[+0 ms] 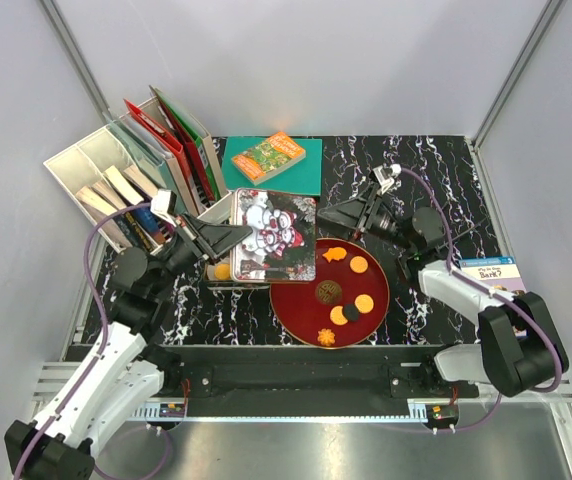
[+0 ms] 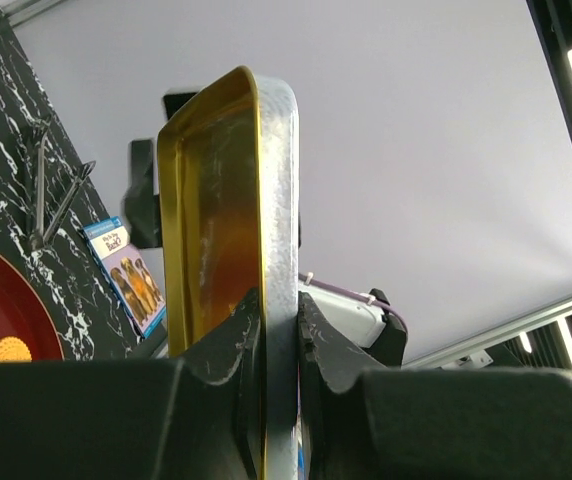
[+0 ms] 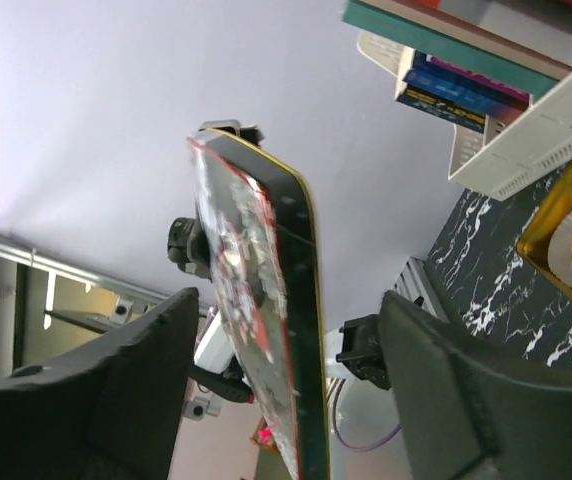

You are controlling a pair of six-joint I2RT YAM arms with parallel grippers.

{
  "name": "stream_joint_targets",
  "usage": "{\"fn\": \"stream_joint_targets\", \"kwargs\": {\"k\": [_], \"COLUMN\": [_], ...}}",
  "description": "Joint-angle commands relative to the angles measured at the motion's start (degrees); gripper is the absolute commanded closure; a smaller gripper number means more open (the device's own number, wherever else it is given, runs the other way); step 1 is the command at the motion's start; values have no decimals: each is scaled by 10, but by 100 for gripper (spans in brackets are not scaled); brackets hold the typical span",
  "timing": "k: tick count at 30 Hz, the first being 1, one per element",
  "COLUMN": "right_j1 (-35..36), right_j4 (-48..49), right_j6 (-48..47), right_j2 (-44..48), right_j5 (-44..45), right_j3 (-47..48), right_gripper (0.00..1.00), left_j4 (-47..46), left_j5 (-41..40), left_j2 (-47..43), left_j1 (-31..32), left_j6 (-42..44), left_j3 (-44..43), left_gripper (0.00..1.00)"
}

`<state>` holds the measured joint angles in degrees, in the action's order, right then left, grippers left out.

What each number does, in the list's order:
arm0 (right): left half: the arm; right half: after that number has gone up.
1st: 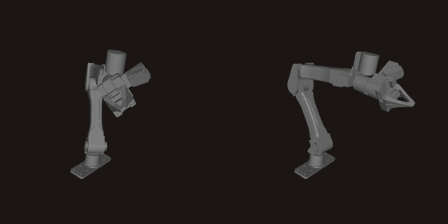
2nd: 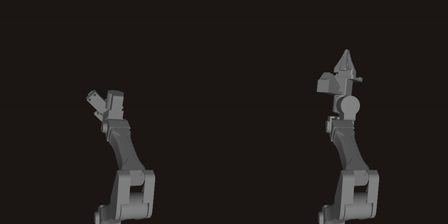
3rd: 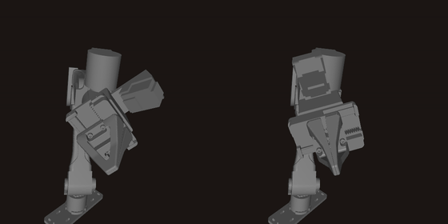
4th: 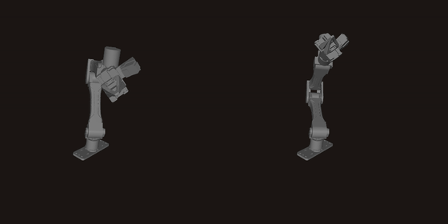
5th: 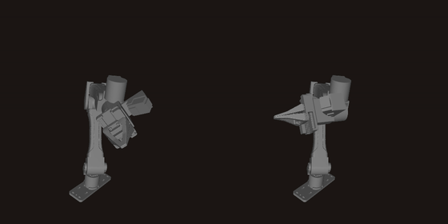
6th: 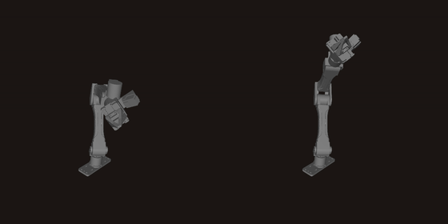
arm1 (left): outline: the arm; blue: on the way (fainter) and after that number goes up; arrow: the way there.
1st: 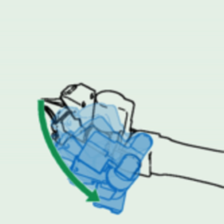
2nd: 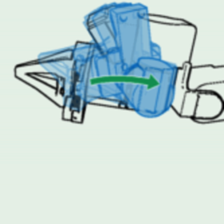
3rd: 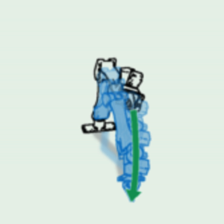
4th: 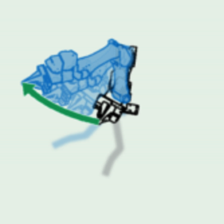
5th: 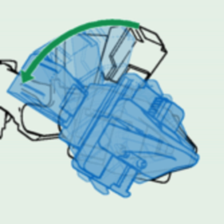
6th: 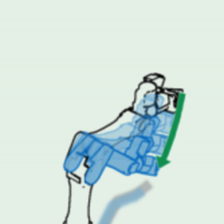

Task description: Pack the cookies

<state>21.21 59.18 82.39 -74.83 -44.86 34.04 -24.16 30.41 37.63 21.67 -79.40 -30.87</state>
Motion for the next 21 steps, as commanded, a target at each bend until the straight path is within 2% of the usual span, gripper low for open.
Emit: {"fn": "stream_joint_targets", "kwargs": {"k": [1, 3, 9, 12, 15, 18, 21], "right_j1": [0, 1, 7, 9, 14, 13, 13], "right_j4": [52, 50, -41, -141, -182, -234, -246], "right_j6": [14, 12, -45, -95, -123, -157, -164], "right_j2": [-23, -31, -34, -25, -13, -1, -1], "right_j5": [-44, -66, -110, -127, -140, -134, -136], "right_j3": [54, 67, 89, 103, 103, 103, 103], "right_gripper": [30, 38, 43, 48, 50, 63, 75], "left_j4": [-47, -49, -70, -78, -90, -99, -99], "left_j5": [18, 18, 18, 18, 17, 18, 16], "left_j2": [10, 17, 41, 55, 68, 78, 82], "left_j1": [-2, -3, -3, -3, -4, -4, -5], "left_j6": [-9, -8, -8, -6, -6, -7, -3], "left_j3": [3, 3, 0, -4, -7, -9, -11], "left_gripper": [100, 100, 100, 100, 100, 100, 100]}}
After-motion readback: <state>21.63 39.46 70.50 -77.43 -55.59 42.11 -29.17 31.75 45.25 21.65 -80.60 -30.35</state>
